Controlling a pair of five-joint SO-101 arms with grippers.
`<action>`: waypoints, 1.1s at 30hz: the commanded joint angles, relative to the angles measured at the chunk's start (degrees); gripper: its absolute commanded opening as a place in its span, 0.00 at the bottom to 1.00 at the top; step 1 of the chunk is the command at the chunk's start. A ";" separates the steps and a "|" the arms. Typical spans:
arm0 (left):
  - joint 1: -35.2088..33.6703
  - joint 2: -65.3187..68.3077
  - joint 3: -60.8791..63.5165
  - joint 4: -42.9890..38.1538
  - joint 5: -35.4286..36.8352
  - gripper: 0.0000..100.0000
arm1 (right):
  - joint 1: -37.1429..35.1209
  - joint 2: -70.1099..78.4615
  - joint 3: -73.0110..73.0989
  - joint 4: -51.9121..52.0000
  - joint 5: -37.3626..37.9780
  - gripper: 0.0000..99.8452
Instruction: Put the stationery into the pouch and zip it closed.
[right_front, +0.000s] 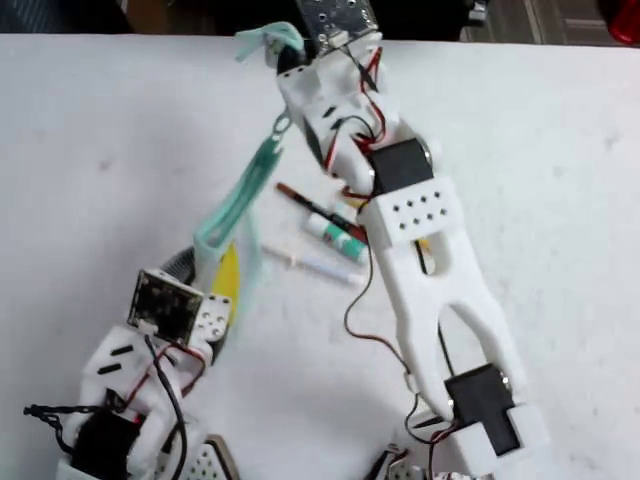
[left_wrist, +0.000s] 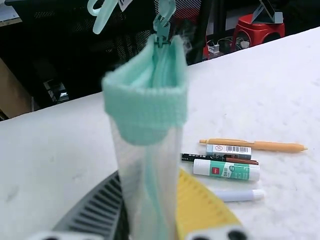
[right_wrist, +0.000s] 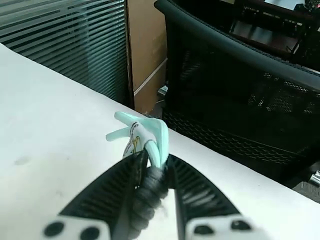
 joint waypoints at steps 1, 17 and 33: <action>-0.22 0.04 0.09 -0.44 -0.26 0.02 | 0.75 -2.86 -1.05 3.82 0.26 0.06; -0.22 0.04 0.09 -0.44 0.00 0.02 | 9.63 -23.69 1.41 33.01 0.79 0.28; -0.22 -0.04 -1.14 -0.26 0.18 0.02 | 18.68 14.99 13.10 27.47 23.91 0.16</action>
